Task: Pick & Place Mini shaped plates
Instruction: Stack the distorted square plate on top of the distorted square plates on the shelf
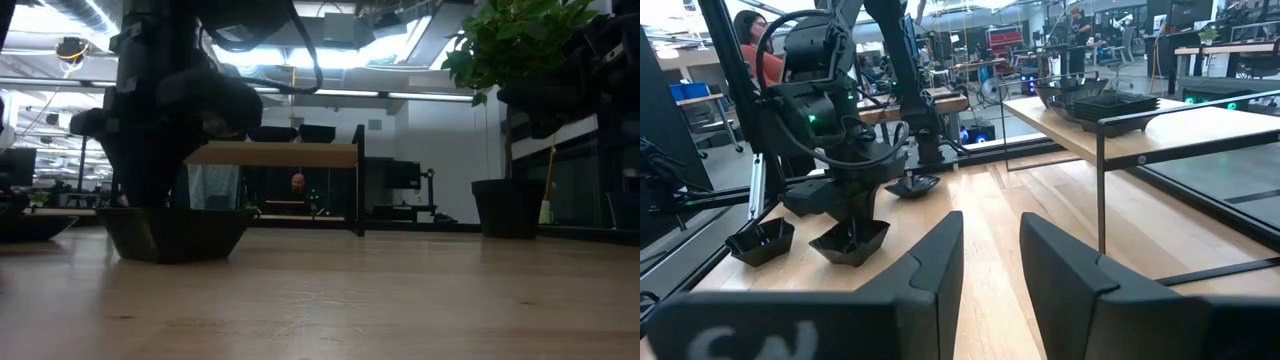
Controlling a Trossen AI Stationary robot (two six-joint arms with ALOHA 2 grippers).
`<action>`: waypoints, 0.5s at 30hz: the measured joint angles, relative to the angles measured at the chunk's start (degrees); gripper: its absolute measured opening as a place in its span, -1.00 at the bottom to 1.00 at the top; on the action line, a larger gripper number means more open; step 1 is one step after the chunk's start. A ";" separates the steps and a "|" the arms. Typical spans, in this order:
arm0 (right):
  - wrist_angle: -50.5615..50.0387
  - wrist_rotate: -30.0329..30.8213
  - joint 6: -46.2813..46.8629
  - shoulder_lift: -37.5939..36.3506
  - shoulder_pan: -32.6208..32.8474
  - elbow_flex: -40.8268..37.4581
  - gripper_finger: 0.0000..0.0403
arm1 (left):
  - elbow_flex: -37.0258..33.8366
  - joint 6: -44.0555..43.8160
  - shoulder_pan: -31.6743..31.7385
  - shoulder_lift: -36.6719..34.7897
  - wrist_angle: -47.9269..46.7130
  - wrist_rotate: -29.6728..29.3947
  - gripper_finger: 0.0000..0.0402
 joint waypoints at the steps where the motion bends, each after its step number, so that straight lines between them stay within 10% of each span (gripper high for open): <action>1: 0.00 0.00 -0.01 -0.01 -0.01 0.00 -0.49 | 0.04 -0.32 0.00 -0.16 0.38 0.02 -0.98; 15: 0.00 0.00 -0.01 0.00 -0.02 0.00 -0.49 | 0.13 -2.00 4.33 -5.08 5.75 0.24 -0.99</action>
